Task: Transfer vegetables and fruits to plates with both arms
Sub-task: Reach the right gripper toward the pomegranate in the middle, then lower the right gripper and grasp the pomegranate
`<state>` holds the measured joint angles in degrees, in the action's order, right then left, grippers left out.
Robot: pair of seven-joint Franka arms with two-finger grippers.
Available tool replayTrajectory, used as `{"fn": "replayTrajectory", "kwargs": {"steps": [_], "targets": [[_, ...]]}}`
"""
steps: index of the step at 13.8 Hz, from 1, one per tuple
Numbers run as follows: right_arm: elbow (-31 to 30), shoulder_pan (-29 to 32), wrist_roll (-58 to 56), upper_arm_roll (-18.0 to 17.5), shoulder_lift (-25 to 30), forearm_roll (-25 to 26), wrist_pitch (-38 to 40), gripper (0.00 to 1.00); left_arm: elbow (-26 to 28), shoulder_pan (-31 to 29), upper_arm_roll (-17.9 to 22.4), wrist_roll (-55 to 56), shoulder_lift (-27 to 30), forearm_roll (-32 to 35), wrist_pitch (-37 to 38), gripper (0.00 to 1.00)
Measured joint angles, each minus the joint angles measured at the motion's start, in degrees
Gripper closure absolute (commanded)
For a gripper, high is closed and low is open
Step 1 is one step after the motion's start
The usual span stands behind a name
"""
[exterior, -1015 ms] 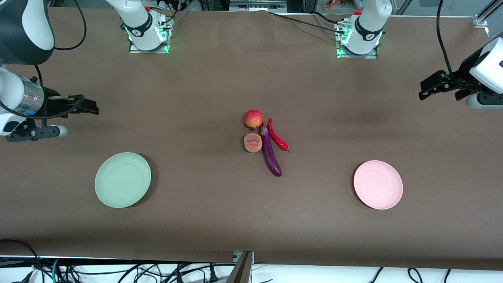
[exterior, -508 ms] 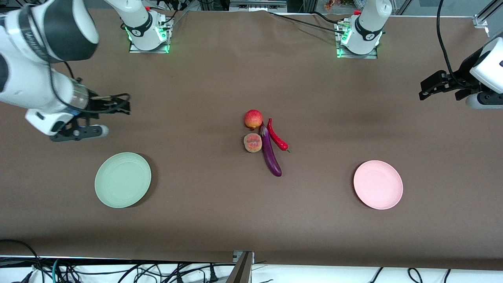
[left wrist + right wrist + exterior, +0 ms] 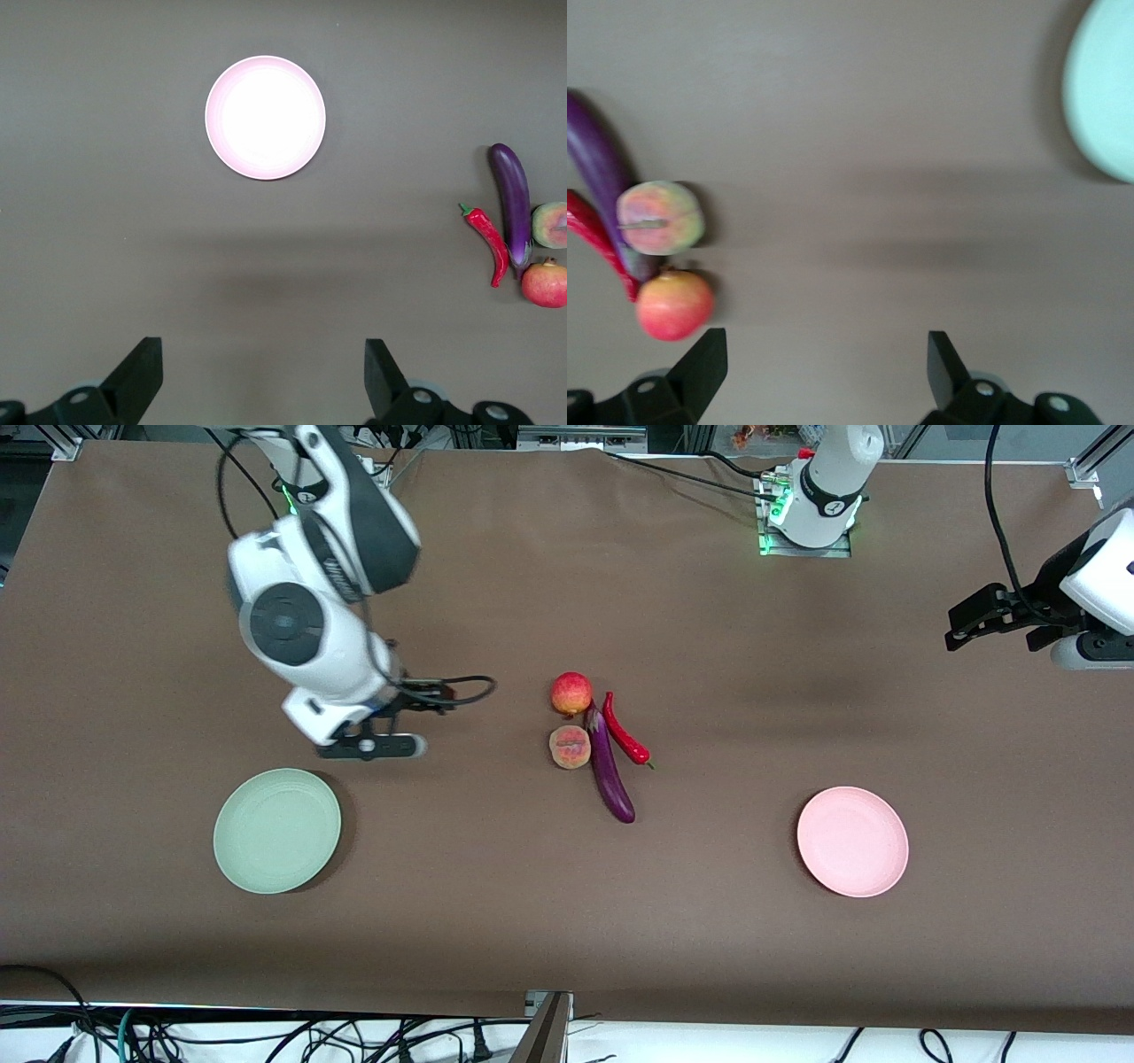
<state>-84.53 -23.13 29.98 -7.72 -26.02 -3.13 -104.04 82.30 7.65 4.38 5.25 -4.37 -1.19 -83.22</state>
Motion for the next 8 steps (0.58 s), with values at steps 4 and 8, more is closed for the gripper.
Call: {"fn": "replayTrajectory", "kwargs": {"steps": [4, 8], "targets": [[-0.05, -7.94, 12.47, -0.04, -5.96, -0.99, -10.20, 0.00, -0.03, 0.00, 0.00, 0.00, 0.00, 0.00, 0.00, 0.00], [-0.03, -15.45, 21.40, 0.20, -10.95, -0.85, -16.78, 0.00, -0.05, 0.00, 0.00, 0.00, 0.00, 0.00, 0.00, 0.00]]}}
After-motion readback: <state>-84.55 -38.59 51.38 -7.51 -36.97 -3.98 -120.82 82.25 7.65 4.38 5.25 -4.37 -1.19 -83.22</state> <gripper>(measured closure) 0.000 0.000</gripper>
